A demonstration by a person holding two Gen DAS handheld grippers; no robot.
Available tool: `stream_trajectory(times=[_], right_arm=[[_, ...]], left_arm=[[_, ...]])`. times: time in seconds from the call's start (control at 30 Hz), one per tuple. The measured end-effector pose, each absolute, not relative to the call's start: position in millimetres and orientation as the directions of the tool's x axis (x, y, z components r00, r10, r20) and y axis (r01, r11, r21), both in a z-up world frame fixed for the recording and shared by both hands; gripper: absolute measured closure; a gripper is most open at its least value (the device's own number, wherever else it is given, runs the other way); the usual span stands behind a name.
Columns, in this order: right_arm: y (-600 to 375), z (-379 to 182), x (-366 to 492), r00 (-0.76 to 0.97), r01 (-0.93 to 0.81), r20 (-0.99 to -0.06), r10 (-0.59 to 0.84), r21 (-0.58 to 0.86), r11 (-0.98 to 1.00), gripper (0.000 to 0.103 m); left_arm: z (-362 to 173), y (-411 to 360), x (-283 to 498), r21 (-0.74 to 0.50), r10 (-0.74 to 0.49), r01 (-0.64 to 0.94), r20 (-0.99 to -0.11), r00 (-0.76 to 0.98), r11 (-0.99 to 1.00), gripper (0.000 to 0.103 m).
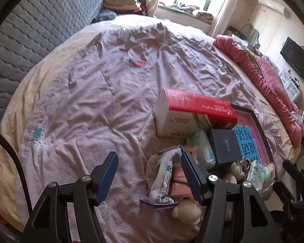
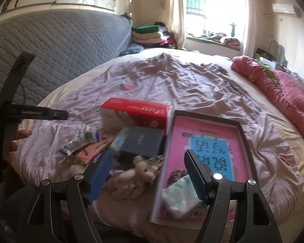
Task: Organize soft objects
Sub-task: 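Reach the left gripper to the white pack while the right reaches the teddy bear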
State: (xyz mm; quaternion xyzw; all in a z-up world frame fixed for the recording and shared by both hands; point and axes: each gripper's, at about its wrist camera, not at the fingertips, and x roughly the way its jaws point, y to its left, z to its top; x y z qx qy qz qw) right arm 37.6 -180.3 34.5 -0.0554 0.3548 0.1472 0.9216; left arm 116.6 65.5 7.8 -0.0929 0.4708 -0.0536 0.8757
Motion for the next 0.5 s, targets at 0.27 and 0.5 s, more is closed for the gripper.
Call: stream_trajectory(times=[0.27, 0.5], right_arm=[[-157.5, -0.8, 38.4, 0.631, -0.374, -0.741, 0.231, -0.029, 0.927, 0.028], [-160.7, -19.5, 54.0, 0.607, -0.332, -0.764, 0.22, 0.009, 0.943, 0.028]], left_arm=[[-21.4, 61.3, 122.1, -0.198, -0.169, -0.006, -0.853, 0.494, 0.98, 0.039], [-29.2, 51.2, 122.4, -0.186, -0.173, 0.021, -0.863, 0.475, 0.982, 0.039]])
